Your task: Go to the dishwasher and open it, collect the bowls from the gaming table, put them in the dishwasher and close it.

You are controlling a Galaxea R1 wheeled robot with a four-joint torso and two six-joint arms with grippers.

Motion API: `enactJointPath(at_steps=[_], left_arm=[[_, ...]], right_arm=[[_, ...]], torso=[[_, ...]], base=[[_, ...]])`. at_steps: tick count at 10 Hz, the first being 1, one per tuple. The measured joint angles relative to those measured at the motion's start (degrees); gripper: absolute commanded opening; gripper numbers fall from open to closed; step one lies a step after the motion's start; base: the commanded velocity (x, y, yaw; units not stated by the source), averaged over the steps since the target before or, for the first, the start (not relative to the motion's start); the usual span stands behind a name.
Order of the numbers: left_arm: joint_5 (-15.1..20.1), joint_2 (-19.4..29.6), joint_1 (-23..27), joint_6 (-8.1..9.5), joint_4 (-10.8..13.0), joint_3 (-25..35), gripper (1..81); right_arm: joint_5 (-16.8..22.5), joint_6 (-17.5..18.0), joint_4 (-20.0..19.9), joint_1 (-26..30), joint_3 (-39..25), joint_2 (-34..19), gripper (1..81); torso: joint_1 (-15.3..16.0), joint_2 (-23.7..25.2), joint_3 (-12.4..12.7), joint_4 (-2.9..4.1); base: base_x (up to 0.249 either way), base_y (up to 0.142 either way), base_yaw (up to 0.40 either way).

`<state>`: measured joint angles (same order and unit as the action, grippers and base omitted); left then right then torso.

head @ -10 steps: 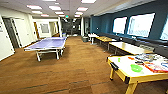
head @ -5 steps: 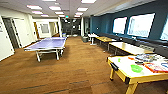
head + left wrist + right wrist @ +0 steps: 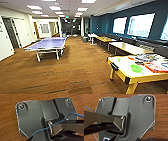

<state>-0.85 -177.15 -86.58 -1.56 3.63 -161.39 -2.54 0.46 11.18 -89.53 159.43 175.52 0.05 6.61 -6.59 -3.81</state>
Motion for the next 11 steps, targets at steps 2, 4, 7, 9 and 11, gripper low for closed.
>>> enactJointPath(at_steps=[2, 4, 7, 9, 11], left_arm=[[0.0, 0.0, 0.0, 0.00, 0.0, 0.0, 81.1], [0.0, 0.0, 0.0, -0.12, 0.1, 0.0, 81.1], [0.1, -0.2, -0.4, -0.20, 0.1, 0.0, 81.1], [-0.1, 0.0, 0.5, -0.20, 0.2, 0.0, 81.1], [0.0, -0.1, 0.2, -0.20, 0.2, 0.1, 81.1]], right_arm=[[0.0, 0.0, 0.0, 0.0, 0.0, 0.0, 81.1], [0.0, 0.0, 0.0, 0.0, 0.0, 0.0, 81.1], [0.0, 0.0, 0.0, 0.1, 0.1, -0.2, 81.1], [-0.2, 0.0, 0.0, -0.1, 0.1, 0.0, 81.1], [0.0, 0.0, 0.0, -0.1, 0.1, 0.0, 81.1]], torso=[[0.0, 0.0, 0.0, 0.00], [0.0, 0.0, 0.0, 0.00], [0.0, 0.0, 0.0, 0.00], [0.0, 0.0, 0.0, 0.00], [0.0, 0.0, 0.0, 0.00]], base=[[0.000, 0.000, -0.138], [0.000, 0.000, -0.312], [0.000, 0.000, -0.391], [0.000, 0.000, -0.399], [0.000, 0.000, -0.400]])
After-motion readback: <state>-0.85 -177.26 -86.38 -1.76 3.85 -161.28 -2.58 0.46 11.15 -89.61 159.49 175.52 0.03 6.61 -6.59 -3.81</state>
